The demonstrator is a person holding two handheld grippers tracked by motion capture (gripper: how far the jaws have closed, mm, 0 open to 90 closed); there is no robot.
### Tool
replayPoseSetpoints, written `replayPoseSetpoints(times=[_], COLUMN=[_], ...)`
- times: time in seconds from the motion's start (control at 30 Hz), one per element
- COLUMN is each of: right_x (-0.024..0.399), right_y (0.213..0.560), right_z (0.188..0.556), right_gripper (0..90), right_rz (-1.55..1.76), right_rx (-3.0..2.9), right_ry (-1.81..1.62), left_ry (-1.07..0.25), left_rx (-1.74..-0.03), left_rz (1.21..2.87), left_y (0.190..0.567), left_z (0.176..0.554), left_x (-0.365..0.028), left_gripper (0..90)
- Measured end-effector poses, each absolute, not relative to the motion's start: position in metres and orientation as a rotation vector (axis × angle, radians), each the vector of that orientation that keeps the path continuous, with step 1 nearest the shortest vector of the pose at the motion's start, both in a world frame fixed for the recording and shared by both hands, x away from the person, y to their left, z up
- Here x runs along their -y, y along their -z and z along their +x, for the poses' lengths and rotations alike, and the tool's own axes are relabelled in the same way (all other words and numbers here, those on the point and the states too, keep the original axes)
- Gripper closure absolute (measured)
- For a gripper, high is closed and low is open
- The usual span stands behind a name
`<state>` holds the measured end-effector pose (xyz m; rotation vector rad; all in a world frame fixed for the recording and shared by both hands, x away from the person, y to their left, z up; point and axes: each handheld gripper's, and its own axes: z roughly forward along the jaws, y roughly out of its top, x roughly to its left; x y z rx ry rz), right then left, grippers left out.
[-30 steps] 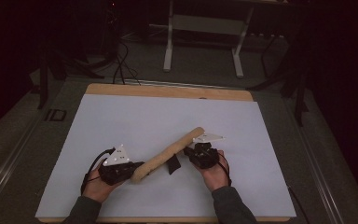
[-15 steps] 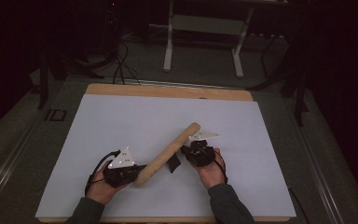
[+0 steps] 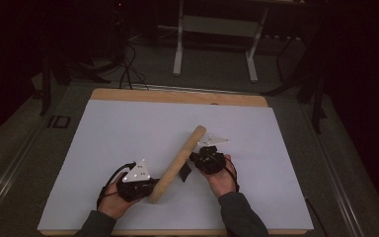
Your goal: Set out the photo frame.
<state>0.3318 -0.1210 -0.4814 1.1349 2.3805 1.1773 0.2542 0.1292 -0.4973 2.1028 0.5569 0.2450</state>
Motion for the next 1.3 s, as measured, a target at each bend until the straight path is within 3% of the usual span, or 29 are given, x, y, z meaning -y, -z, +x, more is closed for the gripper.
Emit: replayPoseSetpoints(times=[1.3], right_x=[0.098], right_y=[0.471], right_z=[0.338], right_gripper=[90.0], right_rz=[1.084], right_rx=[-2.447], right_ry=[-1.147], left_ry=[-0.296], left_rx=[-0.520], left_rz=[2.104], left_y=[0.504], left_z=[0.245], left_x=[-0.086], left_gripper=[90.0])
